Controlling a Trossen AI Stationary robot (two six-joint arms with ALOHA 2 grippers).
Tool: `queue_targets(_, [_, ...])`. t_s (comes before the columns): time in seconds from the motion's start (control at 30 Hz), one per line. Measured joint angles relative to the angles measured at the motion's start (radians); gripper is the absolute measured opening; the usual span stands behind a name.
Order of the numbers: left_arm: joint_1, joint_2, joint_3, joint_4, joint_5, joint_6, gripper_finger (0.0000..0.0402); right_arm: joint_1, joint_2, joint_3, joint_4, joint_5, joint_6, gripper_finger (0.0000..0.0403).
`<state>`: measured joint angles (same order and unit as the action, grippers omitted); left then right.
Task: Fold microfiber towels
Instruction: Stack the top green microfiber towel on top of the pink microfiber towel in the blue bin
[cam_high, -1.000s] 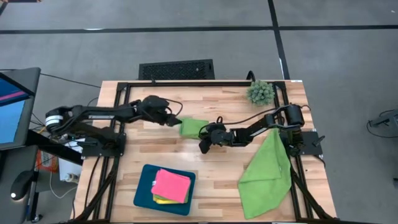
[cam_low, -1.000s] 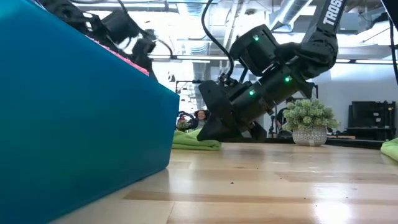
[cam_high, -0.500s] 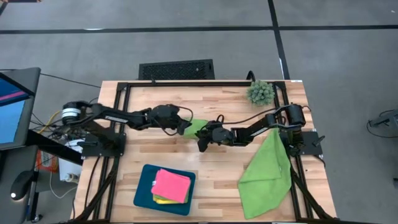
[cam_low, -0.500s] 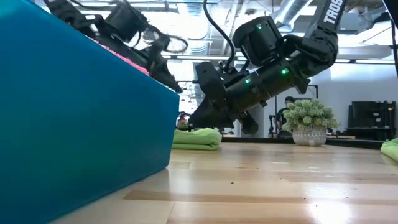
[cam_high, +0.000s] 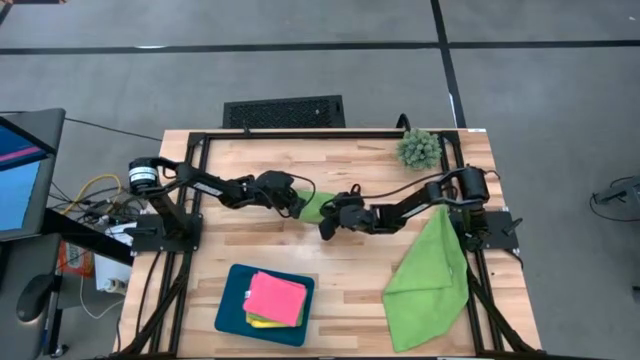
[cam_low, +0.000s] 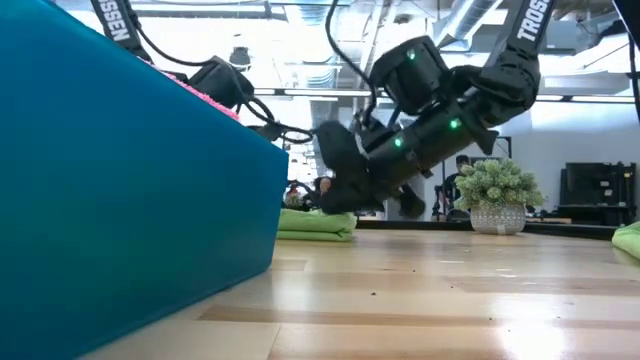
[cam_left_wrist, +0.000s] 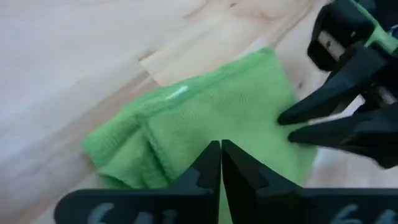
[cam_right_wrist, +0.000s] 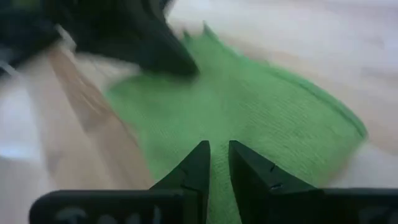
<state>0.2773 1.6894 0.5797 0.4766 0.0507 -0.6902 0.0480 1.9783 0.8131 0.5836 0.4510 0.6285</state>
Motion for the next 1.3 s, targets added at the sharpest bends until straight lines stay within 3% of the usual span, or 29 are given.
queue_targets(0.27, [0.004,0.000,0.000,-0.043,-0.058,0.057,0.0000,-0.017,0.032,0.001,-0.027,-0.006,0.027,0.0069])
queue_targets(0.43, [0.015,0.000,0.000,-0.067,-0.065,0.083,0.0000,-0.014,-0.010,0.003,0.182,-0.007,-0.125,0.0066])
queue_targets(0.57, [0.032,0.000,0.000,-0.075,-0.065,0.083,0.0000,0.007,-0.017,0.000,0.188,-0.007,-0.189,0.0065])
queue_targets(0.97, [0.073,-0.002,0.000,-0.039,-0.030,0.035,0.0000,0.020,0.144,0.003,0.203,-0.019,-0.110,0.0065])
queue_targets(1.13, [0.094,-0.062,0.001,0.014,0.064,-0.026,0.0000,0.020,0.141,0.002,0.217,-0.026,-0.118,0.0065])
queue_targets(1.3, [0.085,-0.212,0.002,-0.034,0.062,-0.013,0.0000,0.010,0.129,0.000,0.218,-0.033,-0.135,0.0065])
